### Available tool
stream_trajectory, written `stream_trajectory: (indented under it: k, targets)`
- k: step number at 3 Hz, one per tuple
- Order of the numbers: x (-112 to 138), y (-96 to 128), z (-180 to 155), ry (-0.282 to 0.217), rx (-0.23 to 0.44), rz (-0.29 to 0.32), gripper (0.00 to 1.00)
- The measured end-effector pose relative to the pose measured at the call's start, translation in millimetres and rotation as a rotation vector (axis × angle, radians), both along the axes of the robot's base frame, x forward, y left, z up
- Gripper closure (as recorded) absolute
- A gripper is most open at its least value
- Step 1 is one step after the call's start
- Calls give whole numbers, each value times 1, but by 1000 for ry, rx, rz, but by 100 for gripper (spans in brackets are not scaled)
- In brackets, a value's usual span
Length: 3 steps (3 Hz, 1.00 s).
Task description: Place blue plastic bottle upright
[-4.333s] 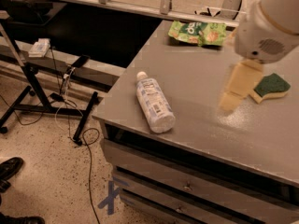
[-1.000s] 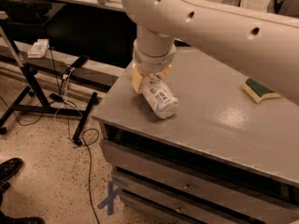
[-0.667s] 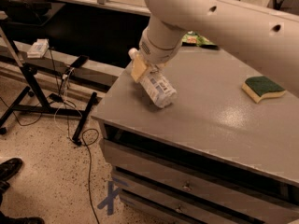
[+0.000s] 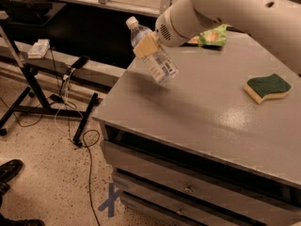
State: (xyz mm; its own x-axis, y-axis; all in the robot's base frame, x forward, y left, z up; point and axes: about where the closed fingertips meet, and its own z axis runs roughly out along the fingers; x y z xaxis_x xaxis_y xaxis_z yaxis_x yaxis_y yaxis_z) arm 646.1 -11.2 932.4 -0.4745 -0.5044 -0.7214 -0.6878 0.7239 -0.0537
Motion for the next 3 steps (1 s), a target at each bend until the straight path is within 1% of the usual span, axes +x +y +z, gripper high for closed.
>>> stream_trajectory:
  k: [1,2,3]
  targets:
    - [-11,0,26,-119,157,61,100]
    - [-20,3,29,-192,326,88,100]
    - [-20,-24,20,-262,487,73,100]
